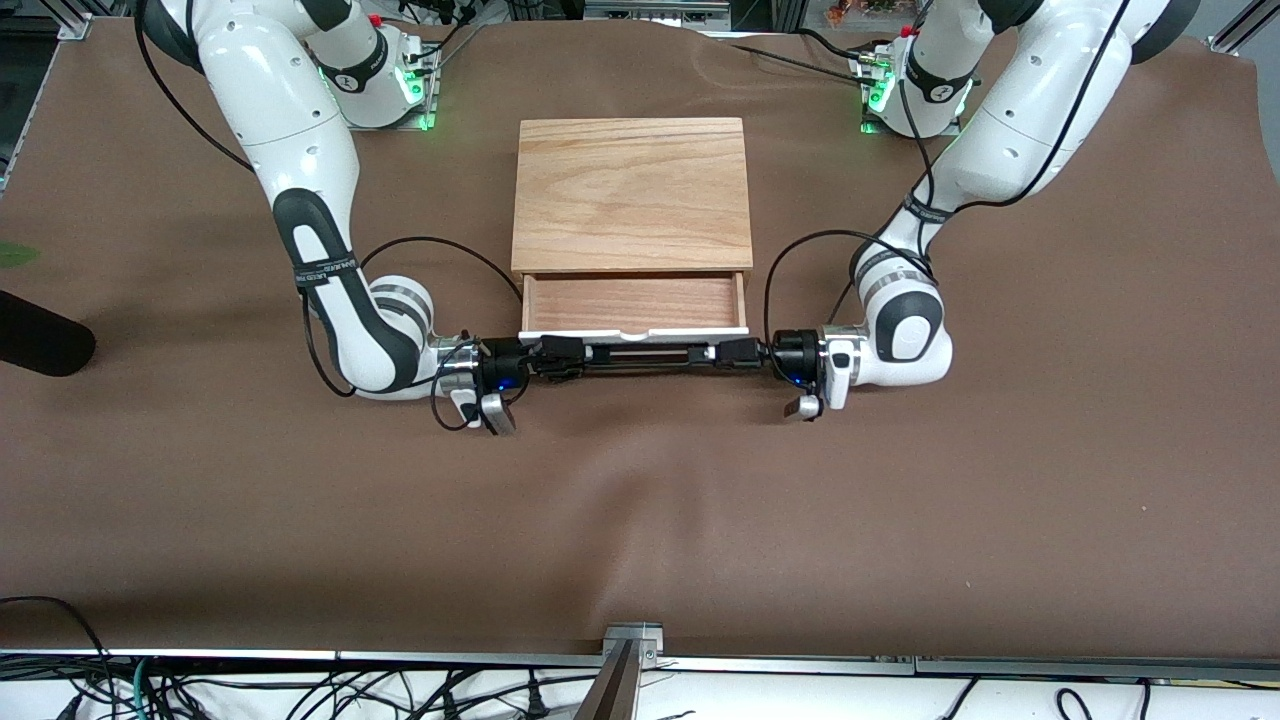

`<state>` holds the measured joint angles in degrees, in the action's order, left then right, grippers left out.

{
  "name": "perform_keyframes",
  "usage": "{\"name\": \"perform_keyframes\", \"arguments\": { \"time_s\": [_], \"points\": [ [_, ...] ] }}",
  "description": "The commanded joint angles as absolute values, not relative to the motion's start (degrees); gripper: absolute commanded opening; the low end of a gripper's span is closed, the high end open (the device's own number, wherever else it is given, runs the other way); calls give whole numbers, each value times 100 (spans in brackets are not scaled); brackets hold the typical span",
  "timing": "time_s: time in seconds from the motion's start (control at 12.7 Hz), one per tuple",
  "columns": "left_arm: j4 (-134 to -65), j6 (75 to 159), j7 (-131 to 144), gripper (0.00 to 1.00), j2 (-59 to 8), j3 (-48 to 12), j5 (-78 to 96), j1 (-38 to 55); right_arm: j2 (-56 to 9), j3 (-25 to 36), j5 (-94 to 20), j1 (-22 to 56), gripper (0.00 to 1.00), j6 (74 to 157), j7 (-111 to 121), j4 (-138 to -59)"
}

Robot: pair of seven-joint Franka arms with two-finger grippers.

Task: Pull top drawer with both arms simultaneously
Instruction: 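Pull the drawer out from the cabinet with both grippers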

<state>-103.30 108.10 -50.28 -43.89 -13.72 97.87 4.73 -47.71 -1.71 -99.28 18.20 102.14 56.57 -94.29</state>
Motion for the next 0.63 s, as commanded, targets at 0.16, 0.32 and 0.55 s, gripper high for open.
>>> {"name": "perform_keyframes", "arguments": {
  "time_s": [0.16, 0.32, 0.55],
  "points": [
    [-9871, 10740, -4544, 0, -4719, -1126, 9844, 536, -4957, -97, -10028, 1644, 0, 10380, 5423, -8895],
    [-9835, 10740, -4535, 0, -4746, -1073, 9835, 562, -4974, -88, -10028, 1644, 0, 10389, 5301, -8807],
    [-9414, 10740, -4308, 0, -4992, -845, 9835, 676, -5176, -18, -10028, 1652, 0, 10397, 5160, -8465]
  ]
}}
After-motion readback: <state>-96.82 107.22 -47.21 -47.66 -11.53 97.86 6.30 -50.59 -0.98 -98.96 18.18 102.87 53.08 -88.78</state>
